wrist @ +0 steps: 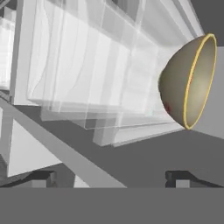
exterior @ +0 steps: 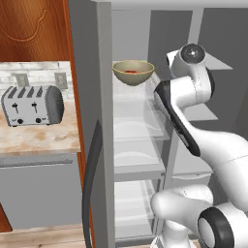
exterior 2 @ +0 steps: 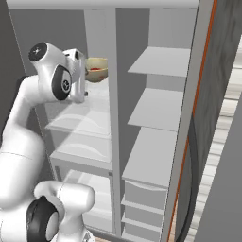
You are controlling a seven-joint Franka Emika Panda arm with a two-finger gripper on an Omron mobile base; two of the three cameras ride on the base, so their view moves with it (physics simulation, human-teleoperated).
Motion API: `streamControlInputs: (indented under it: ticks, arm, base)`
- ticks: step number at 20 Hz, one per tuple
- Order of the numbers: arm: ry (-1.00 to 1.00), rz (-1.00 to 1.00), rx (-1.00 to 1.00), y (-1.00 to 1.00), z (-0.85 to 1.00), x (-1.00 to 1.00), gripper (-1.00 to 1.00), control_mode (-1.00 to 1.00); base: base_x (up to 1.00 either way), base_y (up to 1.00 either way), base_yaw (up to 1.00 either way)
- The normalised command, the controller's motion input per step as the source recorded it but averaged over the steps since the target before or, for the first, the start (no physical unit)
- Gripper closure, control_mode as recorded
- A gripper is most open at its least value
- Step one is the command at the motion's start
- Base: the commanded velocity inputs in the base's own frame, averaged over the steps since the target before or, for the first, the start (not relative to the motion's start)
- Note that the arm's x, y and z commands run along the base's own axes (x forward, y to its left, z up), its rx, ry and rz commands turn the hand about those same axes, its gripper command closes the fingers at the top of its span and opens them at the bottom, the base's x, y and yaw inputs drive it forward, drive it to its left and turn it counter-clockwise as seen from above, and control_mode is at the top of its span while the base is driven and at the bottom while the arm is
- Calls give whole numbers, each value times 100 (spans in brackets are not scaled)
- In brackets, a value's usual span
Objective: Place one of the steaks on the plate and the other in the bowl. Then place the bowl in the fridge.
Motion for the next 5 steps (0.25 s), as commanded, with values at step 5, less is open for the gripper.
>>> streamControlInputs:
  ticks: [5]
  arm:
    - [8,0,0,-26,3,-100,-100,-100]
  base:
    - [0,0,0]
